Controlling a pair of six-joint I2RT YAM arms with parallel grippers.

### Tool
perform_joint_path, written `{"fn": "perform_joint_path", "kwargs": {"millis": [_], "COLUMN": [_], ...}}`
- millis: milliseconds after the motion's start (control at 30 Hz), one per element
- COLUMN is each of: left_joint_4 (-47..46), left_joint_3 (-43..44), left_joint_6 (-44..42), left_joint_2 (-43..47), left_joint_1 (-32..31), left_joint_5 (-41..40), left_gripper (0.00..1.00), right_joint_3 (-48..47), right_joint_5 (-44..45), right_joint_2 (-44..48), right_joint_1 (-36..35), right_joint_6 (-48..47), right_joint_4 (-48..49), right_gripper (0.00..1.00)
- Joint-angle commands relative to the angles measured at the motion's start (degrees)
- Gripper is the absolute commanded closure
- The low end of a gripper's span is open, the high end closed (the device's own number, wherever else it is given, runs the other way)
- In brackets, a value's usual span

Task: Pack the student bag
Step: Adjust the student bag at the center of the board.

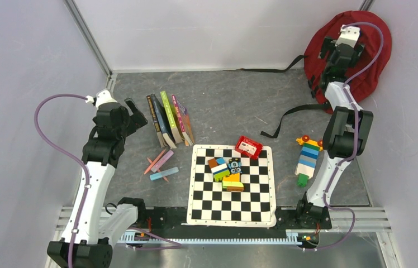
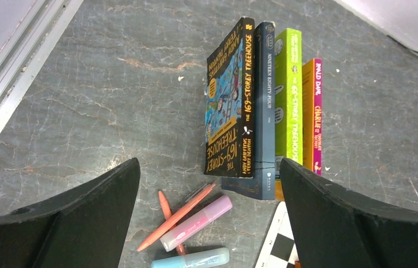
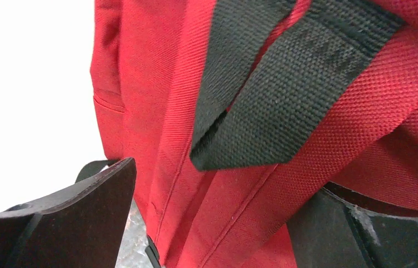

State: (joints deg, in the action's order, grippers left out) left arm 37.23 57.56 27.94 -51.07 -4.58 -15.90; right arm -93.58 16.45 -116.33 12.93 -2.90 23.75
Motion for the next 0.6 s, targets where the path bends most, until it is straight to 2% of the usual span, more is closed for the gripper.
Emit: {"fn": "perform_joint_path", "kwargs": {"millis": [0,100,167,233,267,300,367,467,567], "left_joint_4": [-1.46,-1.38,-1.45,-1.39,-1.42,-1.43,-1.46,-1.46,-1.63], "left_joint_3": [3.26,2.62,1.97,1.68,1.8,2.0,2.61,3.79,4.97], "left_joint_6": [2.74,3.58,4.12,4.0,3.64,3.14,1.73,-0.82,-3.13], "left_joint_2": [0.69,2.12,3.13,3.74,3.86,3.91,3.67,2.72,1.17], "left_joint_1": [0.17,0.21,0.22,0.18,0.16,0.14,0.18,0.19,0.18], "left_joint_5": [0.23,-0.72,-1.59,-1.85,-1.75,-1.54,-1.12,-0.65,-0.15], "left_gripper": [0.0,0.0,0.0,0.0,0.0,0.0,0.0,0.0,0.0], "right_joint_3": [-7.74,-9.03,-9.86,-11.36,-11.86,-11.83,-9.92,-4.86,0.98], "right_joint_5": [-3.02,-1.78,-1.63,-2.22,-2.81,-3.5,-5.62,-9.5,-12.79], "right_joint_2": [-4.47,-5.56,-6.04,-6.3,-6.23,-5.79,-4.12,-0.07,4.72], "right_joint_1": [0.0,0.03,0.04,0.0,-0.01,0.06,0.03,-0.48,-2.01], "right_joint_6": [0.02,1.22,1.39,0.99,0.65,0.48,0.19,0.02,-0.67], "right_joint_4": [2.42,4.05,4.4,2.61,1.72,1.0,0.6,0.6,1.11], "right_gripper": [0.02,0.01,0.16,0.37,0.58,0.71,0.85,1.0,1.0]}}
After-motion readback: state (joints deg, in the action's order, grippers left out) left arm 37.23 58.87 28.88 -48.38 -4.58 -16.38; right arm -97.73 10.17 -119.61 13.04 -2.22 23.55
